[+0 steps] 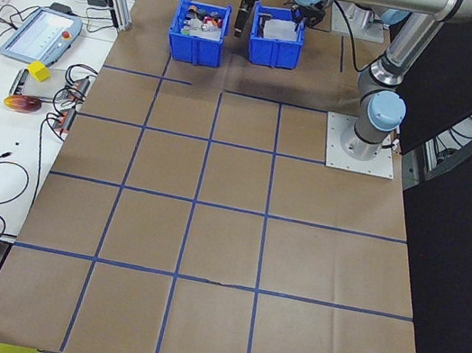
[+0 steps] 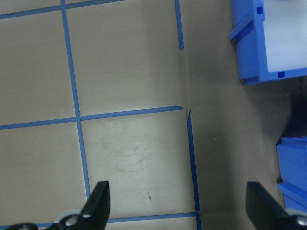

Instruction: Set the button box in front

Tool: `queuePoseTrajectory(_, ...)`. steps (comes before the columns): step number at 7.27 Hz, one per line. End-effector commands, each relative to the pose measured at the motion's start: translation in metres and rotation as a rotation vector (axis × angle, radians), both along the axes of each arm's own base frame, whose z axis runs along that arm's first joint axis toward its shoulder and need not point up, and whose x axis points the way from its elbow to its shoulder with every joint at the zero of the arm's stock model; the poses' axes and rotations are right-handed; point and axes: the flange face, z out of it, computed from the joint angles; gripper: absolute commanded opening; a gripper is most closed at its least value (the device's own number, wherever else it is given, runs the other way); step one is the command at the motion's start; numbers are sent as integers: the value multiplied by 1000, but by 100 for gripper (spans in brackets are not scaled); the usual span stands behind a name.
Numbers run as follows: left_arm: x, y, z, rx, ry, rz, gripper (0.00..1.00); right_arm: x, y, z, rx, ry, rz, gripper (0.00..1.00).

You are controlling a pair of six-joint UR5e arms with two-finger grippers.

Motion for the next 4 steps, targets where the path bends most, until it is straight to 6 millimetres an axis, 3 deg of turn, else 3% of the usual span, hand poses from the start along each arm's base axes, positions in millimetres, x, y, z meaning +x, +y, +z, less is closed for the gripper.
queuePoseTrajectory(1, 1, 0, 1, -3, -1, 1, 98, -1, 0, 24, -26, -17, -6, 100)
queuePoseTrajectory(2, 1, 0, 1, -5, -1, 3, 98, -4, 3, 49, -12, -9, -9, 100)
queuePoseTrajectory(4, 1, 1, 3, -8, 1, 3, 99, -15, -13, 105, 6, -5, -53, 100)
